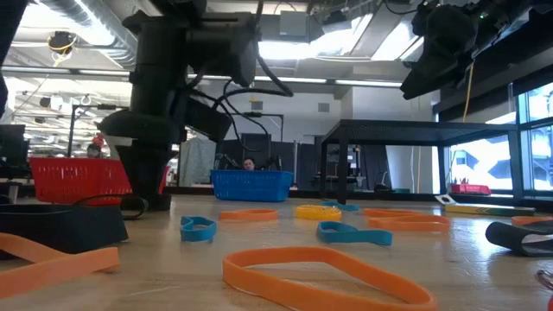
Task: Pick & Place Office Desk Supplies
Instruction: Put the black rubber band into the blue bin
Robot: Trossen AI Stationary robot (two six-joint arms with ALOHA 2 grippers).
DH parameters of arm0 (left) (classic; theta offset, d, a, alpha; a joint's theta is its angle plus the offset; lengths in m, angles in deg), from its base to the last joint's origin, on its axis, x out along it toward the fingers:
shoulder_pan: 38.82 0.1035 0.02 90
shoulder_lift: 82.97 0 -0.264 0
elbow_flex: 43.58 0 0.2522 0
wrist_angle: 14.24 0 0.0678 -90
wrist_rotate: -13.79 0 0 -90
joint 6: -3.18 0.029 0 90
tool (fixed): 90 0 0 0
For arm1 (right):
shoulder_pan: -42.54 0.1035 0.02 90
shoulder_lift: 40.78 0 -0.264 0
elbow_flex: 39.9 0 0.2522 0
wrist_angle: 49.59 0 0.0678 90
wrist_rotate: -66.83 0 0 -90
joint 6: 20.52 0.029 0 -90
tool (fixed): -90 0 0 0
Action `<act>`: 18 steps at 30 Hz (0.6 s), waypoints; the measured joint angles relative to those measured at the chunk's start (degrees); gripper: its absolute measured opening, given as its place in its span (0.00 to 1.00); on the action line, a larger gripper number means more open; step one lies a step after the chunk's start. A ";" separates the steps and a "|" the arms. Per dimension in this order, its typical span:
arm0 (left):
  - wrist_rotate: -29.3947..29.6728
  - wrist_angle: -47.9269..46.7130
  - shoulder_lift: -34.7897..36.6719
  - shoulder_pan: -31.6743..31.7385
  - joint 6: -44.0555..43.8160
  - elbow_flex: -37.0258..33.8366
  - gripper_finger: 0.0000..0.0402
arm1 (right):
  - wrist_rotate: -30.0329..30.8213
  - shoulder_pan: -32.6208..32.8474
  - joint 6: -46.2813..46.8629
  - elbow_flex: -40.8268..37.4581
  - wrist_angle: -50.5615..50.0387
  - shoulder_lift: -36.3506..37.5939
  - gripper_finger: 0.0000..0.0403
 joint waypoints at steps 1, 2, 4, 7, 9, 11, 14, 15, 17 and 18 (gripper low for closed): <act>-0.44 0.04 -0.02 0.20 0.02 0.00 0.29 | 0.00 0.00 -0.02 0.00 0.02 0.00 0.48; -0.55 0.02 0.08 0.22 0.04 0.00 0.25 | 0.00 0.00 0.00 0.00 0.02 0.00 0.48; -0.48 0.11 0.50 0.14 0.15 -0.12 0.17 | 0.02 0.02 0.00 0.00 0.02 0.00 0.48; 0.08 -0.39 1.17 0.24 0.83 0.23 0.04 | 0.12 0.02 0.00 0.00 0.02 0.00 0.48; -0.48 0.16 2.18 0.26 2.13 0.95 0.02 | 0.17 0.01 0.03 0.00 0.02 0.00 0.48; -1.58 0.43 3.40 0.21 4.07 1.22 0.01 | 0.20 0.00 0.07 0.00 0.02 0.00 0.48; -1.63 3.10 6.26 0.20 7.52 1.07 0.01 | 0.46 0.02 0.15 0.00 0.02 0.00 0.48; -1.26 4.53 7.52 0.27 9.28 1.07 0.01 | 0.75 0.02 0.17 0.00 0.02 0.00 0.48; 0.44 8.08 10.02 0.43 13.51 1.07 0.01 | 1.98 0.02 0.17 0.00 0.04 0.00 0.48; 1.64 9.71 11.42 0.59 15.79 1.07 0.01 | 2.76 0.02 0.17 0.00 0.04 0.00 0.48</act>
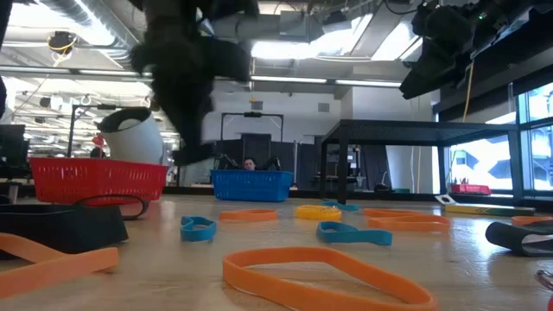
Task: Pick & Place Office Desk Supplies
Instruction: Put the black rubber band into the blue bin
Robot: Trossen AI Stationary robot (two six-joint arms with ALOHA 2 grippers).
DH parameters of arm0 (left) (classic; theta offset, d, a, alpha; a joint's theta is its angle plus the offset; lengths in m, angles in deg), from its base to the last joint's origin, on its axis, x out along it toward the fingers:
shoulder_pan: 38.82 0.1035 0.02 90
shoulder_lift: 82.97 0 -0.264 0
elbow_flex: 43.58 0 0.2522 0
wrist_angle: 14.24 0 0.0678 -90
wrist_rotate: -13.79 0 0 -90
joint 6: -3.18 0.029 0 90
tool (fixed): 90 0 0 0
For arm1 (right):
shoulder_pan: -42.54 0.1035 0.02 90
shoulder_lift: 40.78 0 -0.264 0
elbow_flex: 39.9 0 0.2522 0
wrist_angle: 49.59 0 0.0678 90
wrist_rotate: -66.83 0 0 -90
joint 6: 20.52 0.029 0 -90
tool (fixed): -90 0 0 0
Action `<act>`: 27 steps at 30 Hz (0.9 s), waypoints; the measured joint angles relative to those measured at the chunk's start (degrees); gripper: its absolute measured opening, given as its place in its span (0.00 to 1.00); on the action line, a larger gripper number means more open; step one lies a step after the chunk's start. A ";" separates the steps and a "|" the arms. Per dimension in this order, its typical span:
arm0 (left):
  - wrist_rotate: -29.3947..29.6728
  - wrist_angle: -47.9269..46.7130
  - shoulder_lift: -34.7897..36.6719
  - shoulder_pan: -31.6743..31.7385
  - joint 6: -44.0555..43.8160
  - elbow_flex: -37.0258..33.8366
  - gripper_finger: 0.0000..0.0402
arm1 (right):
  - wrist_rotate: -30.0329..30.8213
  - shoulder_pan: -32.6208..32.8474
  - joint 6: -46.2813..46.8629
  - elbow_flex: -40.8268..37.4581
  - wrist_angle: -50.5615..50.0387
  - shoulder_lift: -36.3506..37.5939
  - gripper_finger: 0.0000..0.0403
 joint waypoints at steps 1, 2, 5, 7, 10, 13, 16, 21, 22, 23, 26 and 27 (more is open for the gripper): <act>1.24 1.73 1.45 0.26 2.28 0.00 0.01 | 0.79 0.00 -0.01 0.00 -0.01 0.00 0.48; 2.13 3.75 3.05 0.70 4.34 0.02 0.01 | 1.59 -0.02 0.02 0.00 0.00 0.00 0.48; 3.34 8.57 7.75 3.19 10.06 -0.14 0.01 | 3.95 0.00 0.23 0.00 0.04 0.00 0.48; 3.36 11.93 11.00 5.30 13.08 -0.91 0.01 | 5.36 -0.01 0.22 0.00 0.11 0.00 0.48; 1.90 17.87 15.72 8.77 17.36 -2.14 0.01 | 7.84 0.00 0.75 0.00 0.46 0.00 0.48; -3.00 22.27 19.45 12.23 21.08 -2.89 0.01 | 12.22 -0.02 4.70 0.02 0.46 0.00 0.48; -7.74 25.40 21.63 15.22 23.32 -3.89 0.01 | 15.16 -0.02 9.21 0.00 0.47 0.00 0.48; -7.04 29.32 21.43 19.67 24.01 -7.35 0.02 | 13.40 0.00 13.66 0.00 0.46 0.00 0.48; -5.97 30.27 20.75 20.42 23.98 -7.82 0.03 | 12.52 0.00 14.20 0.00 0.46 0.00 0.48; -4.59 31.13 19.98 21.10 23.53 -8.48 0.03 | 11.82 0.02 15.02 0.00 0.46 0.00 0.48; 0.45 33.00 17.21 23.26 20.62 -10.31 0.03 | 11.38 0.00 17.66 0.00 0.44 0.00 0.48; 2.10 34.24 16.05 24.06 19.14 -10.64 0.03 | 11.38 0.00 18.64 0.00 0.44 0.00 0.48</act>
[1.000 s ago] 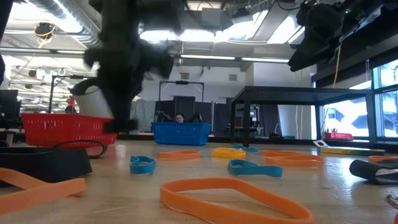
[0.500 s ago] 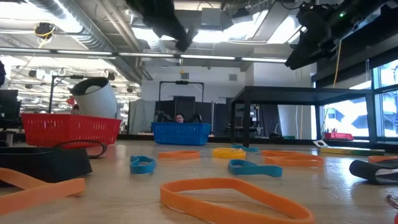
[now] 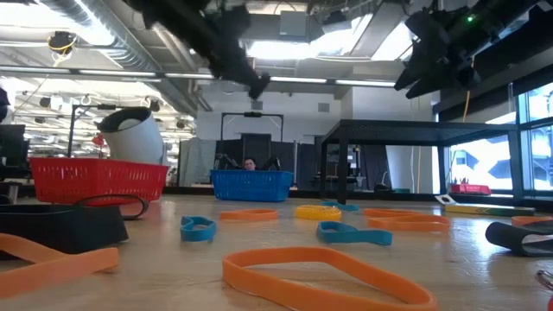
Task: Pick & Place Office Desk Supplies
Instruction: Put the black rubber band into the blue bin
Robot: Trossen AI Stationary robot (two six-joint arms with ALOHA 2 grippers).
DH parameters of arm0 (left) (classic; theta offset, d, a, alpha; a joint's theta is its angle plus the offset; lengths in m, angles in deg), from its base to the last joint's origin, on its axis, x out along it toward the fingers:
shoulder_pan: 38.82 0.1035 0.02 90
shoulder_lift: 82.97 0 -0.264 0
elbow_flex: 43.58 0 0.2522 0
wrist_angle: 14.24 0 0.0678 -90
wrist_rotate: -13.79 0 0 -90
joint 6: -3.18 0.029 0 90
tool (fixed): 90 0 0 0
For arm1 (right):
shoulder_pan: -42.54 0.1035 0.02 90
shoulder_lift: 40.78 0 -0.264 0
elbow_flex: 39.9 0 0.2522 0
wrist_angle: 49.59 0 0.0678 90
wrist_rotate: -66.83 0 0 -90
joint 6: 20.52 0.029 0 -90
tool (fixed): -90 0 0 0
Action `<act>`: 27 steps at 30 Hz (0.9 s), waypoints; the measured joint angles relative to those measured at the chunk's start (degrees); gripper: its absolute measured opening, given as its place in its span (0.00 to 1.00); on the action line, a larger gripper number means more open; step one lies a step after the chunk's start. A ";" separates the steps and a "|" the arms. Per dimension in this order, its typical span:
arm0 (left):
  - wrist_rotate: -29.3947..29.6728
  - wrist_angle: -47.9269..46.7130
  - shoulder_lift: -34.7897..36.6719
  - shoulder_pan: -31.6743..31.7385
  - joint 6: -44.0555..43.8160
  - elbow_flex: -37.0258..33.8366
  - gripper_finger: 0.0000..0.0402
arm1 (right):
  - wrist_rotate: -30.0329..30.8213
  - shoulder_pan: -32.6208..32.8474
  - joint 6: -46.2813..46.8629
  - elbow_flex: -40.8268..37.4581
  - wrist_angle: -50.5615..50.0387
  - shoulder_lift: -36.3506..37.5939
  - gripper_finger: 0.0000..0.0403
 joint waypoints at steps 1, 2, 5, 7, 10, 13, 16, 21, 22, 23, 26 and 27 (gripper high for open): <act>1.32 0.08 -1.11 0.80 -1.40 -0.07 0.03 | -0.01 0.00 1.00 0.00 0.01 0.00 0.48; 2.45 -0.04 -2.33 1.59 -2.65 -0.12 0.03 | -0.02 0.01 1.63 0.00 0.00 0.00 0.48; 4.52 0.20 -6.62 3.43 -4.78 -0.18 0.03 | -0.08 0.00 0.78 0.00 0.01 0.00 0.48; 5.56 1.71 -9.39 4.49 -4.93 -0.18 0.04 | -0.32 0.00 -1.81 0.00 0.00 0.00 0.48; 6.75 3.39 -13.52 5.56 -5.84 -0.18 0.04 | -2.08 0.00 -3.70 0.00 0.01 0.00 0.48; 7.62 4.53 -16.62 6.32 -7.67 -0.18 0.04 | -4.65 0.00 -3.63 0.00 0.00 0.00 0.48; 7.64 5.28 -18.51 6.83 -9.23 -0.18 0.04 | -7.86 0.00 -3.50 0.00 -0.01 0.00 0.48; 9.55 5.54 -18.81 6.89 -10.32 -0.16 0.04 | -12.95 0.02 -3.54 0.00 -0.01 0.00 0.48; 10.11 5.51 -18.82 6.89 -10.32 -0.16 0.04 | -13.83 0.01 -3.54 0.00 -0.01 0.00 0.48; 10.61 5.53 -18.82 6.89 -10.33 -0.16 0.05 | -14.71 0.00 -3.51 0.00 -0.01 0.00 0.48; 11.07 5.31 -18.82 6.89 -11.45 -0.16 0.09 | -16.66 0.00 -3.47 0.00 0.02 0.00 0.48; 11.05 5.29 -18.82 6.89 -12.11 -0.16 0.11 | -17.25 0.00 -3.47 0.00 0.02 0.00 0.48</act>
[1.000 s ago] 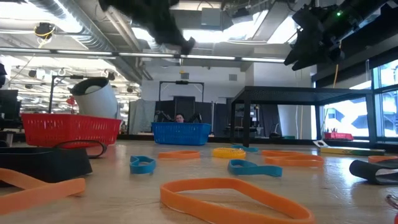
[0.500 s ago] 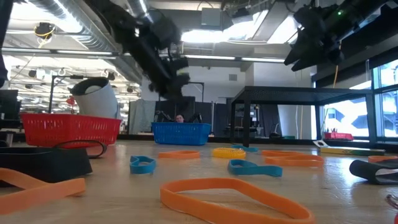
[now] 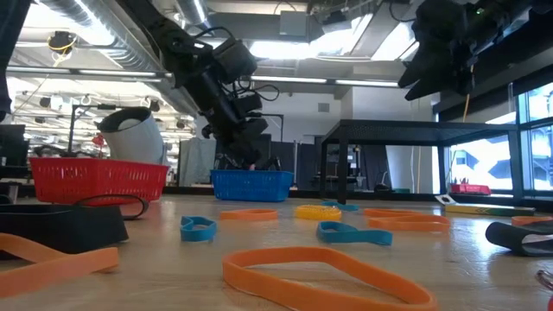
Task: Pick & Place Office Desk Supplies
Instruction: Put the black rubber band into the blue bin
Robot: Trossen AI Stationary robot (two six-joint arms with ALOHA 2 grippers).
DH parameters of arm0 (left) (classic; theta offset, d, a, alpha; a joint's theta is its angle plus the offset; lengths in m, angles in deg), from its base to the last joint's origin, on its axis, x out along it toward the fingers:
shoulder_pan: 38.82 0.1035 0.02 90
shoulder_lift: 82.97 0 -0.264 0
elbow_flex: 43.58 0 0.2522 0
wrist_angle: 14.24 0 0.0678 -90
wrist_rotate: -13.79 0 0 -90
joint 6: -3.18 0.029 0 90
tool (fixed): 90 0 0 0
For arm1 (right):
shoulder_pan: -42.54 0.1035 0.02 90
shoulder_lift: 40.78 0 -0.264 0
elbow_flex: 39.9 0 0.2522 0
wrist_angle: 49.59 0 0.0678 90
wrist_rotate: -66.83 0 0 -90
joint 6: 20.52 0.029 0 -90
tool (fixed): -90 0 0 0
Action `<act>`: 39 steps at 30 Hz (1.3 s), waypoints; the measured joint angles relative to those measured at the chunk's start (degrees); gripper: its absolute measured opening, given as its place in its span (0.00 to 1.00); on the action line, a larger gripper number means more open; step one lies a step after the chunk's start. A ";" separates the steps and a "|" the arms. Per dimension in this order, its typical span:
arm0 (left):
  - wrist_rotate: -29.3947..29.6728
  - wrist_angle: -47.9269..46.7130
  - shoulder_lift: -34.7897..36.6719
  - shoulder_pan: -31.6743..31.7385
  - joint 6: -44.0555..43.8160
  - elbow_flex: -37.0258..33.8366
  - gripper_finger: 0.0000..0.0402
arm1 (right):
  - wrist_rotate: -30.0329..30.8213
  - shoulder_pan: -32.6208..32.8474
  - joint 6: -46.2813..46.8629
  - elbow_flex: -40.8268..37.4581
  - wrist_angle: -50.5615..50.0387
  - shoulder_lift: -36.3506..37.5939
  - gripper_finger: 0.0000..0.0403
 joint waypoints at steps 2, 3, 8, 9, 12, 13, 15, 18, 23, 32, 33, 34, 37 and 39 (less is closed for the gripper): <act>-0.42 0.01 0.00 -0.02 -0.84 0.00 0.16 | -0.40 0.02 0.02 0.00 0.00 0.00 0.48; -0.66 0.00 0.00 -0.02 -1.09 0.00 0.18 | -0.41 0.01 0.00 0.00 -0.01 0.00 0.48; -0.92 0.02 0.00 -0.02 -1.20 0.00 0.29 | -0.39 0.00 0.00 0.00 0.00 0.00 0.48; -0.94 0.00 0.05 -0.02 -1.19 0.00 0.30 | -0.39 0.02 0.00 0.00 0.00 0.00 0.48; -0.94 0.16 0.78 -0.04 0.42 0.00 0.33 | -0.39 0.00 0.00 0.00 -0.01 0.00 0.48; -0.90 0.16 1.25 -0.08 0.76 0.00 0.34 | -0.39 0.02 0.00 0.00 0.00 0.00 0.48; -0.93 0.08 2.59 -0.34 0.74 0.02 0.35 | -0.39 0.00 0.00 0.00 -0.02 0.00 0.48; -1.15 0.16 5.78 -1.39 1.12 0.02 0.36 | -0.39 0.02 0.00 0.00 0.00 0.00 0.48; -7.10 -0.90 13.08 -5.38 1.83 0.05 0.35 | -0.38 0.01 -0.02 0.00 -0.01 0.00 0.48; -19.83 -24.55 21.37 -17.35 -1.79 0.15 0.35 | -0.39 0.00 -0.02 0.00 0.00 0.00 0.48; -20.54 -27.21 21.49 -19.08 -2.96 0.14 0.35 | -0.39 0.01 -0.02 0.00 0.00 0.01 0.48; -21.39 -29.37 21.53 -20.96 -4.28 0.13 0.35 | -0.39 0.02 -0.02 0.00 0.01 0.02 0.48; -22.77 -33.58 21.10 -26.53 -8.45 0.13 0.35 | -0.39 0.00 -0.02 0.00 0.00 0.02 0.48; -22.39 -34.17 20.25 -30.32 -11.36 0.11 0.35 | -0.39 0.02 -0.02 0.00 0.01 0.01 0.48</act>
